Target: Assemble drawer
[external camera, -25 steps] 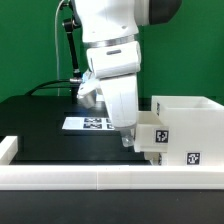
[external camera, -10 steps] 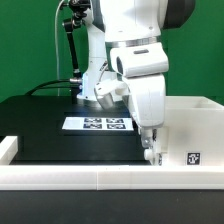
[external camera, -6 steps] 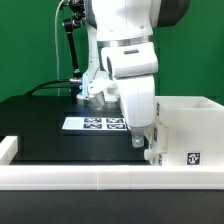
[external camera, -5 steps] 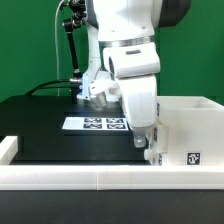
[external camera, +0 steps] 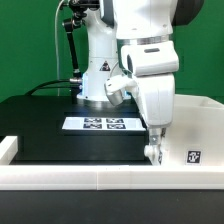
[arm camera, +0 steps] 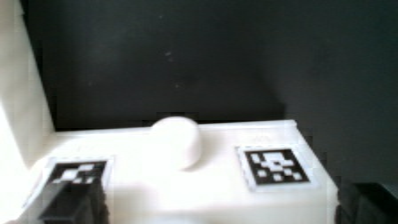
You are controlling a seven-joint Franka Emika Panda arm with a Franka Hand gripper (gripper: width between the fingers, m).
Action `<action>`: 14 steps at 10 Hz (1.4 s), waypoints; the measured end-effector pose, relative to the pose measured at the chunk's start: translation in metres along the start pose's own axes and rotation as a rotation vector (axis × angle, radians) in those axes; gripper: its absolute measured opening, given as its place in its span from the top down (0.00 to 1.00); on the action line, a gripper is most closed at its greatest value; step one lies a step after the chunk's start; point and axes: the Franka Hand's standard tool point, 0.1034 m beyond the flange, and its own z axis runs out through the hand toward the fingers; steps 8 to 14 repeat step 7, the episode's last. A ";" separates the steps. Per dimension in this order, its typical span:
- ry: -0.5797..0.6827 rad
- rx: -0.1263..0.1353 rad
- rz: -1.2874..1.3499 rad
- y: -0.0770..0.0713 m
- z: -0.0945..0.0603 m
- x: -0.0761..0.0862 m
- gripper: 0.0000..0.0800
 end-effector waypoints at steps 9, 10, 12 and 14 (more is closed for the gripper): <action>-0.017 0.017 -0.017 -0.007 -0.006 -0.069 0.19; -0.017 0.017 -0.017 -0.007 -0.006 -0.069 0.19; -0.017 0.017 -0.017 -0.007 -0.006 -0.069 0.19; -0.017 0.017 -0.017 -0.007 -0.006 -0.069 0.19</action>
Offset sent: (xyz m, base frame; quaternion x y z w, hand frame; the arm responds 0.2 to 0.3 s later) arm -0.0083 -0.0611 0.0016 0.0015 -0.0268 -0.0137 0.9995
